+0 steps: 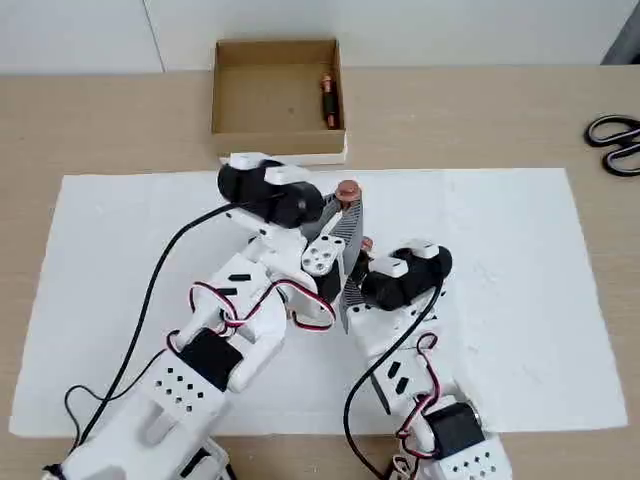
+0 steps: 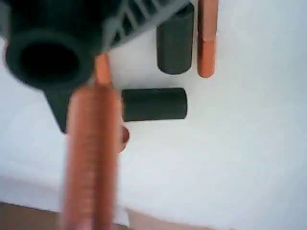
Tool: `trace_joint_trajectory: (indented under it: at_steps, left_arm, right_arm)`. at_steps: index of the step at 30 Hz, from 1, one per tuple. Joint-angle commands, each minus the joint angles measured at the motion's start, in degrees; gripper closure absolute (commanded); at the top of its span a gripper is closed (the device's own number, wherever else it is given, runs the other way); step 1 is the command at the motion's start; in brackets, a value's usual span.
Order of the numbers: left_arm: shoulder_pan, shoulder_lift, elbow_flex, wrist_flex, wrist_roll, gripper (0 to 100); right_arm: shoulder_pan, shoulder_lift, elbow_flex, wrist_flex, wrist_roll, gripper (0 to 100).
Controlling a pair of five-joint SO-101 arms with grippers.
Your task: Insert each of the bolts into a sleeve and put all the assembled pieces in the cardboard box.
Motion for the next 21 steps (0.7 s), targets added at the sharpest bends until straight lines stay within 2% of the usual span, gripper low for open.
trace_joint_trajectory:
  at_steps: [1, 17, 21]
  left_arm:
    - [0.4, -1.8, 0.0, -2.9, -0.5, 99]
    - [2.3, -1.7, 0.6, -3.0, -0.6, 99]
    - [2.2, 1.0, 2.0, -6.4, -0.6, 99]
  right_arm:
    - [-0.3, -1.0, 0.4, 0.2, 0.4, 99.5]
    - [-0.3, -1.1, 0.4, 0.0, 0.4, 99.5]
    - [-0.3, -1.1, 0.4, -0.2, 0.4, 99.5]
